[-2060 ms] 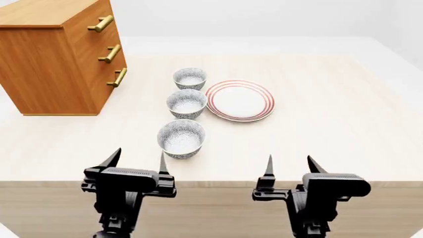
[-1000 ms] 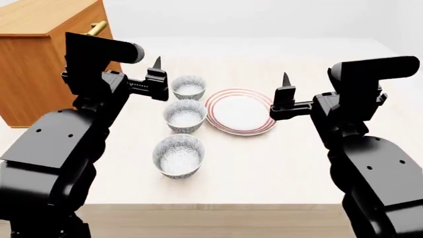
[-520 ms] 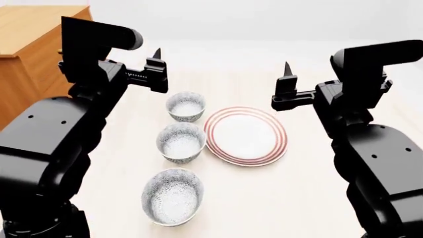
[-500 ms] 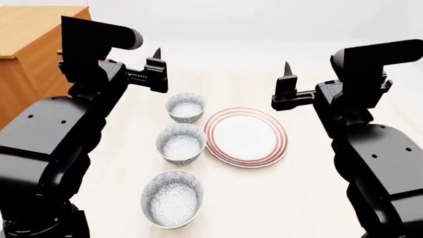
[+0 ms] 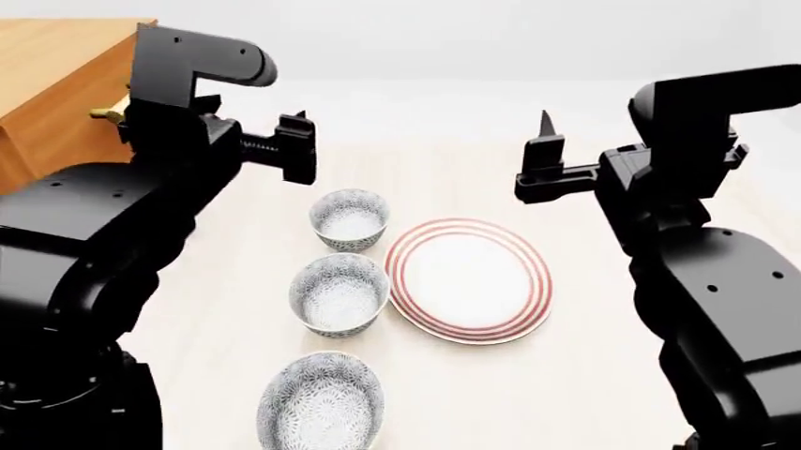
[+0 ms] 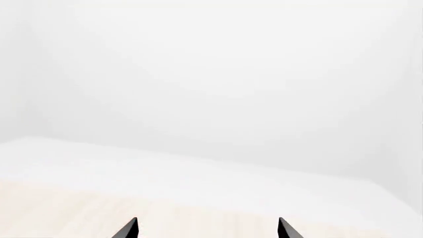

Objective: Stack the bowl in the middle on the bowl at the back.

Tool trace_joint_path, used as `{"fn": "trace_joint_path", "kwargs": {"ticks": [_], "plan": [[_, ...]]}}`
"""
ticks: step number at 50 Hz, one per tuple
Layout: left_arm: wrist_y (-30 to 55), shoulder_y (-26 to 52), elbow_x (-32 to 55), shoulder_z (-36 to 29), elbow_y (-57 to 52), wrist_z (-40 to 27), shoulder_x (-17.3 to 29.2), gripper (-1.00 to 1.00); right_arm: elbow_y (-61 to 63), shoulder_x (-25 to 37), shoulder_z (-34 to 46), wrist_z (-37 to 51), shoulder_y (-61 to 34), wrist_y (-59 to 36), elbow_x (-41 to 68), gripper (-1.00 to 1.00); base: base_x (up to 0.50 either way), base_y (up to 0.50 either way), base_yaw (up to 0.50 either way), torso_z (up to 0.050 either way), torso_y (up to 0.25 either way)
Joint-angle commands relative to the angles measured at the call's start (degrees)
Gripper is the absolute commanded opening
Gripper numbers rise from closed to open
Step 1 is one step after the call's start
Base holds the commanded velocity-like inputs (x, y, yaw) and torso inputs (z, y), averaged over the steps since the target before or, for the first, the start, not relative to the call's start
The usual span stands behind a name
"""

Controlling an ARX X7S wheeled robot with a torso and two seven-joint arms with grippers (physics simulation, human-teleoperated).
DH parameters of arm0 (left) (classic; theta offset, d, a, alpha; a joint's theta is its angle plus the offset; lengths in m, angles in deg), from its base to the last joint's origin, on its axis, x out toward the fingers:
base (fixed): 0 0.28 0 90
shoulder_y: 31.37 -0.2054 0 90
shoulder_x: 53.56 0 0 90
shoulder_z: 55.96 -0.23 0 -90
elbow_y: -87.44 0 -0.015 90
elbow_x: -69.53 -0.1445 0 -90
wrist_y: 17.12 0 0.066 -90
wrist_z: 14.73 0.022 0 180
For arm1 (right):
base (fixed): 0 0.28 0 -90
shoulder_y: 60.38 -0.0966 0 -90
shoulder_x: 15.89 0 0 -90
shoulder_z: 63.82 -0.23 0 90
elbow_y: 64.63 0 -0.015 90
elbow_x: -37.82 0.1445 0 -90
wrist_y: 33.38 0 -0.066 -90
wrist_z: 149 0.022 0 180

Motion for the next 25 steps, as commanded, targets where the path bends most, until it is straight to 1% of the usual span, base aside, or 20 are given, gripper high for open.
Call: {"fn": "trace_joint_path", "kwargs": {"ticks": [1,4,7,14,19,25], "plan": [[13.44,8.60,7.99,-1.25,10.51,-5.03,1.21,1.00,0.14,-0.53,-0.66,0.82,-1.16,-2.48,0.75,1.00,0.00,0.00,0.00,0.000,0.000],[13.42,10.78,21.02,-2.72,16.53,-16.21,3.79,1.00,-0.14,-0.70,-0.87,1.09,-1.04,-2.49,0.74,1.00,0.00,0.00,0.00,0.000,0.000],[13.34,11.69,26.99,-3.63,20.53,-21.50,4.72,1.00,-0.12,-0.85,-1.07,1.33,-0.40,-2.18,0.72,1.00,0.00,0.00,0.00,0.000,0.000],[12.92,11.47,30.26,-5.20,24.91,-25.37,5.15,1.00,0.24,-0.92,-1.89,1.75,0.53,-2.35,0.97,1.00,0.00,0.00,0.00,0.000,0.000],[13.21,10.65,37.93,-6.21,26.42,-31.55,6.19,1.00,0.41,-0.85,-2.12,1.92,1.21,-2.28,1.05,1.00,0.00,0.00,0.00,0.000,0.000],[12.68,10.16,42.03,-6.95,28.36,-35.43,6.53,1.00,0.54,-0.83,-2.56,1.92,1.75,-2.54,1.43,1.00,0.00,0.00,0.00,0.000,0.000]]}}
